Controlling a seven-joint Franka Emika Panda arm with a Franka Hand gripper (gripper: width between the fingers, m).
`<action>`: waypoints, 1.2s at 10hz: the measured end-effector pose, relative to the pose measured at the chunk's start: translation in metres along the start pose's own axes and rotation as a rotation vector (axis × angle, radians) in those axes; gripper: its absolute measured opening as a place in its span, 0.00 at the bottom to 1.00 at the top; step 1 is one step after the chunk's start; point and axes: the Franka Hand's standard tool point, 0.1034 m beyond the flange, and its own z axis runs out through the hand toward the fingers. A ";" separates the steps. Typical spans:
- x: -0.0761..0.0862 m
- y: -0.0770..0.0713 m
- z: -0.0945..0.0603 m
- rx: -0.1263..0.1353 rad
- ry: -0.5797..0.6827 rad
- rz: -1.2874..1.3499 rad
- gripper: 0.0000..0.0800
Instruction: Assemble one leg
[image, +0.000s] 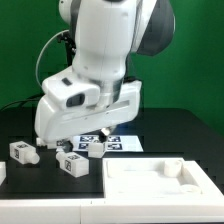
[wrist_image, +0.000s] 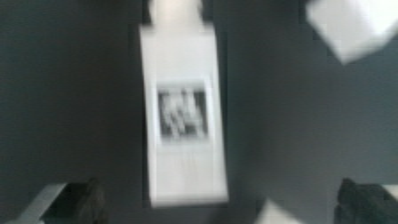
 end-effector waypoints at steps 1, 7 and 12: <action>-0.006 0.002 0.006 0.013 -0.049 0.014 0.81; -0.002 -0.006 0.029 0.074 -0.348 0.061 0.81; -0.001 -0.002 0.030 0.068 -0.351 0.098 0.81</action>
Offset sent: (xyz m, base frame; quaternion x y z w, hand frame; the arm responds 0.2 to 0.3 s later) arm 0.0000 0.0000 0.0000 0.0000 -0.1938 0.0000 0.9810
